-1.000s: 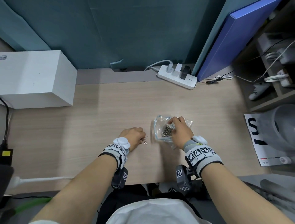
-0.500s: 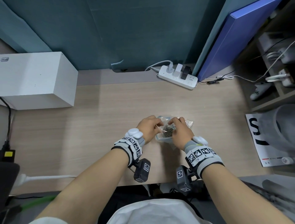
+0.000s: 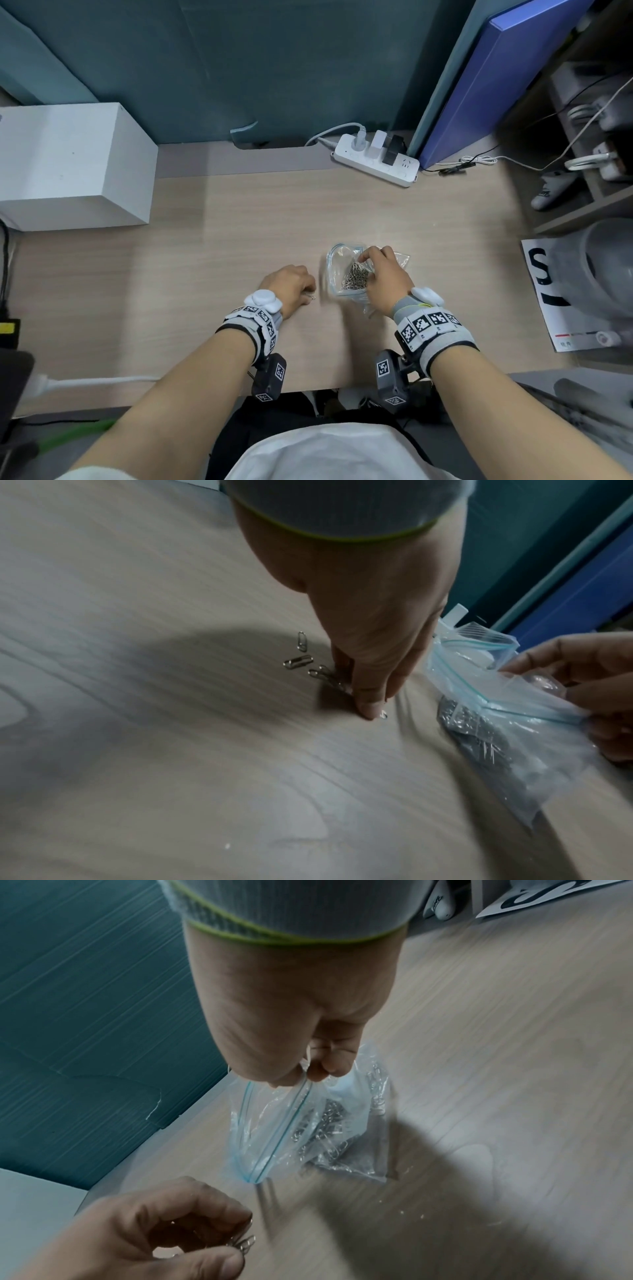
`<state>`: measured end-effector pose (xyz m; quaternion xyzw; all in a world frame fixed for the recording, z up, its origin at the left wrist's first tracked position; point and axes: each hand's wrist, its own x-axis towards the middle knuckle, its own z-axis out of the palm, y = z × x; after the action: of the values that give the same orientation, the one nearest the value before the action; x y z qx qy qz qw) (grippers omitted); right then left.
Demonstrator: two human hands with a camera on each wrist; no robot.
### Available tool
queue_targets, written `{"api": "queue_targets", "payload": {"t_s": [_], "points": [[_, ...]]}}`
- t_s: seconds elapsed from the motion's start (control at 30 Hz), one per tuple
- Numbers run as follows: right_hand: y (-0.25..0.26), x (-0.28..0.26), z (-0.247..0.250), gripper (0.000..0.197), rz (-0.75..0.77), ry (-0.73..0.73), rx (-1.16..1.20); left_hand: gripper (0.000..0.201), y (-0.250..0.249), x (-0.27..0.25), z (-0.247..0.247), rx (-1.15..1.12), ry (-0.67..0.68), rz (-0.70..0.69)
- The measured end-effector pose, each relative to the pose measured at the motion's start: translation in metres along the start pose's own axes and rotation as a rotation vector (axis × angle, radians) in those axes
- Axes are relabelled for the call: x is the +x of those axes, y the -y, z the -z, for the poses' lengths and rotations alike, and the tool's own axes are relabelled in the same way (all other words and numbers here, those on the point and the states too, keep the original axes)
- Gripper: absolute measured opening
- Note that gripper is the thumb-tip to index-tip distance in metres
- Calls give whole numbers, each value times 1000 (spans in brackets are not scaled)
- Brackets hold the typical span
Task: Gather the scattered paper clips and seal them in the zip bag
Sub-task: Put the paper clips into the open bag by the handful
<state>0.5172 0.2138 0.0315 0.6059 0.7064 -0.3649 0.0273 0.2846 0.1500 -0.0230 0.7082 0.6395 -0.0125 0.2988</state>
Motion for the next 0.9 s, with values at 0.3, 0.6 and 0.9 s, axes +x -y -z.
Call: {"api": "queue_targets", "payload": {"t_s": [0.3, 0.6, 0.9], "points": [[0, 0, 2, 48, 0, 2, -7, 3, -3, 1, -9, 93, -64, -24], [2, 0, 3, 47, 7, -1, -1, 5, -3, 2, -9, 247, 35, -120], [0, 4, -3, 47, 30, -39, -36, 15, -54, 23, 40, -434, -198, -117]]}}
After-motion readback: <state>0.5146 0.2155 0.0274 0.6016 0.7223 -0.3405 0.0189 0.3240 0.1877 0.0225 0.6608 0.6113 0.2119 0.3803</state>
